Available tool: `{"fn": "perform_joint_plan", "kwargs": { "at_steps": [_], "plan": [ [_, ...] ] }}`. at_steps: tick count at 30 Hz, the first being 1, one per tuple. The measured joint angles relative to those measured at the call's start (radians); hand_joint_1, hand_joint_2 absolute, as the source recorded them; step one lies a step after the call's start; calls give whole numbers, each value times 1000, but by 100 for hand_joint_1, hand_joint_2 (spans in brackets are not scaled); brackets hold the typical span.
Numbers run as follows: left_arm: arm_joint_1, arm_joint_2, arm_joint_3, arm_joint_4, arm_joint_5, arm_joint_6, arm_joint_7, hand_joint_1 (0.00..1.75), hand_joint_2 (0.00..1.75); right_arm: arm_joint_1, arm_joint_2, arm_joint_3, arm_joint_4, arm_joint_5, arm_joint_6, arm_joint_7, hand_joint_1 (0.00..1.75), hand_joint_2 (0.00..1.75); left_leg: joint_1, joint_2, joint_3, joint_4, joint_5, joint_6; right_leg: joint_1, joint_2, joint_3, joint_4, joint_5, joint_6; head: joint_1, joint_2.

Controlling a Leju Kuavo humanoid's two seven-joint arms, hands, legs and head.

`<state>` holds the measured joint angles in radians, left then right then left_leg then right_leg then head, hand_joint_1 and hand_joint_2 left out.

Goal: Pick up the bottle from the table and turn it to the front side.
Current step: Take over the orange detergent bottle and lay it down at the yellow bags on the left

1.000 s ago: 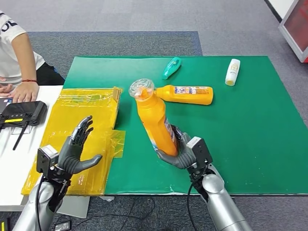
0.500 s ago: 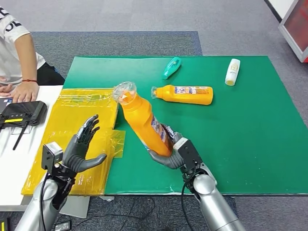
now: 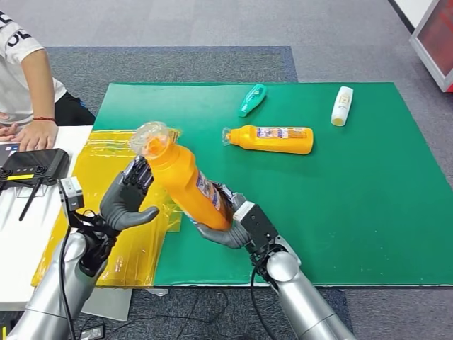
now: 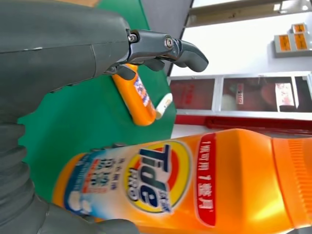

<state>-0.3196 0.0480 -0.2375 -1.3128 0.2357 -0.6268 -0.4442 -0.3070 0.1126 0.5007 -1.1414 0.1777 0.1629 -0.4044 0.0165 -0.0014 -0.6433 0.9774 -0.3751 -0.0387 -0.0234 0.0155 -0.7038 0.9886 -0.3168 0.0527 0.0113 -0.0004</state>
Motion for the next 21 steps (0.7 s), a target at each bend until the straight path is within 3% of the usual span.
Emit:
{"fn": "perform_joint_plan", "kwargs": {
  "at_steps": [7, 17, 21],
  "plan": [
    [-39, 2, -12, 28, 15, -9, 10, 0, 175, -11, 7, 19, 31, 5, -6, -1, 175, 175, 0, 0, 0, 0, 0, 0, 0, 0, 0, 0, 0, 0, 0, 0],
    [-47, 12, -17, 42, 24, -7, 38, 0, 175, -26, 14, 75, 64, 160, -140, 26, 175, 175, 0, 0, -1, 0, 0, 0, 0, 0, -1, 0, 0, 0, 0, 0],
    [-47, 19, -24, 53, 86, -60, 70, 0, 175, -32, 19, 94, 75, 193, -165, 27, 175, 175, 0, 0, -1, 0, 0, 0, 0, 0, -1, 0, 0, 0, 0, 0]
  ]
}}
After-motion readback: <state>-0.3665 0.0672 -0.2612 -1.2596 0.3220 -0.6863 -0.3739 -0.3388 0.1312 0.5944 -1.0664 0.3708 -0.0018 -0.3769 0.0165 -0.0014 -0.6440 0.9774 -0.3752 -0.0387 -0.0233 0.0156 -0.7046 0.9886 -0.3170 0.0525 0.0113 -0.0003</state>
